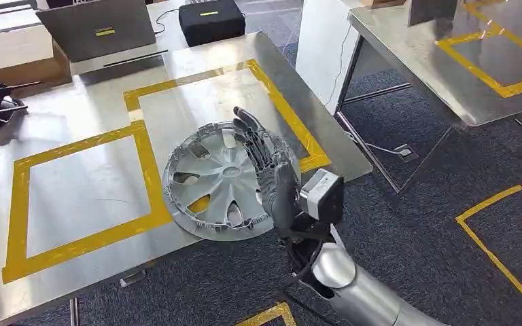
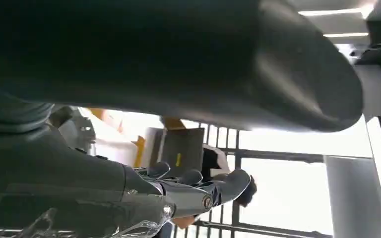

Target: Take the parts from the cabinet and place them on the table.

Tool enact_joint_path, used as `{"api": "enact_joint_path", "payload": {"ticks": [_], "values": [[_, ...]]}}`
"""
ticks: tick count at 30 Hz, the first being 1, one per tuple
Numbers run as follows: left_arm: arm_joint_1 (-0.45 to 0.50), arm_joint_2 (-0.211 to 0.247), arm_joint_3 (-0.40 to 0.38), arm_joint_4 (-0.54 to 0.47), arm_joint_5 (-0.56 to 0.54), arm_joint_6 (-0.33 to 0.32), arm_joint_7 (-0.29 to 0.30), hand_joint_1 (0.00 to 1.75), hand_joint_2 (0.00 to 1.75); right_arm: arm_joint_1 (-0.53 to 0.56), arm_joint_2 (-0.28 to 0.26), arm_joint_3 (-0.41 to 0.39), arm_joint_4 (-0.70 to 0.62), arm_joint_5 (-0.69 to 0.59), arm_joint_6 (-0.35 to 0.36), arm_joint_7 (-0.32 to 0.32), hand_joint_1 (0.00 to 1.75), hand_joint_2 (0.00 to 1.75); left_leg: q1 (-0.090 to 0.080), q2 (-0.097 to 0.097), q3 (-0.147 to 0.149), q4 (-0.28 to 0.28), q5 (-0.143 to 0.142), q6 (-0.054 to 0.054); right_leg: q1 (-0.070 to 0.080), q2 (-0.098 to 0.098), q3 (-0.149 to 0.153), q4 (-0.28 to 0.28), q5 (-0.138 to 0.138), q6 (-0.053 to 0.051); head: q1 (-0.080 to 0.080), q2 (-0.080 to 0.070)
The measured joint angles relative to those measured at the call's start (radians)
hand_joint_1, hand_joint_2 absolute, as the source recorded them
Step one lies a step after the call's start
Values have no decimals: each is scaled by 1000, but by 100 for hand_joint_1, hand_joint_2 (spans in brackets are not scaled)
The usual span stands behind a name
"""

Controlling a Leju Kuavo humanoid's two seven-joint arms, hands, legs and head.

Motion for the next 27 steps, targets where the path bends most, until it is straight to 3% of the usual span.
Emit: {"api": "enact_joint_path", "payload": {"ticks": [10, 15, 18, 19, 20, 22, 23, 24, 25, 26, 27], "values": [[7, 7, 28, 0, 12, 10, -10, 0, 0, 101, -57, -61, -231, -50, 0, -73, 0, 0, 0, 0, 2, 0, 0, 0, 0, 0, 2, 0, 0, 0, 0, 0], [7, 12, 35, 0, 12, 12, -5, 0, 0, 130, -70, -79, -279, -73, 7, -89, 0, 0, -5, 0, 1, 4, -3, 8, -6, 0, 3, -3, 3, 7, -1, 0], [7, 15, 39, 0, 12, 13, -2, 0, 0, 139, -73, -88, -299, -82, 11, -94, 0, 0, -9, 0, 4, -7, 13, 23, -9, 1, 8, -10, 13, 19, -2, 0], [6, 14, 40, 0, 12, 13, -2, 0, 0, 142, -77, -93, -307, -84, 13, -96, 0, 0, 6, 7, 13, -29, 25, 25, -10, 1, 8, -12, 5, 22, 0, 0], [6, 15, 42, 0, 12, 13, 0, 0, 0, 142, -80, -97, -310, -85, 15, -99, 0, 0, 3, 7, 16, -37, 31, 31, -8, 0, 0, 12, -24, 26, 2, 0], [6, 16, 45, 0, 10, 13, 4, 0, 0, 146, -87, -101, -315, -90, 18, -103, 0, 0, 5, 10, 14, -36, 33, 32, -14, -1, -54, 152, -108, 34, 6, 0], [6, 16, 45, 0, 10, 13, 7, 0, 0, 153, -90, -103, -316, -93, 19, -105, 0, 0, 5, 11, 14, -35, 33, 32, -18, -1, -80, 221, -134, 38, 6, 0], [6, 17, 45, 0, 10, 13, 7, 0, 0, 158, -92, -106, -316, -94, 20, -106, 0, 0, 5, 11, 13, -34, 33, 32, -21, -2, -93, 259, -141, 41, 6, 0], [6, 18, 46, 0, 10, 13, 9, 0, 0, 160, -95, -108, -316, -95, 21, -106, 0, 0, 6, 11, 12, -32, 33, 31, -24, -3, -85, 255, -126, 45, 7, 0], [6, 18, 46, 0, 10, 13, 11, 0, 0, 159, -96, -108, -316, -96, 23, -107, 0, 0, 7, 11, 12, -29, 30, 27, -28, -3, -58, 211, -92, 48, 6, 0], [6, 18, 46, 0, 9, 13, 12, 0, 0, 159, -96, -109, -318, -96, 25, -107, 0, 0, 10, 11, 12, -24, 27, 21, -32, -4, -12, 133, -50, 52, 6, 0]]}}
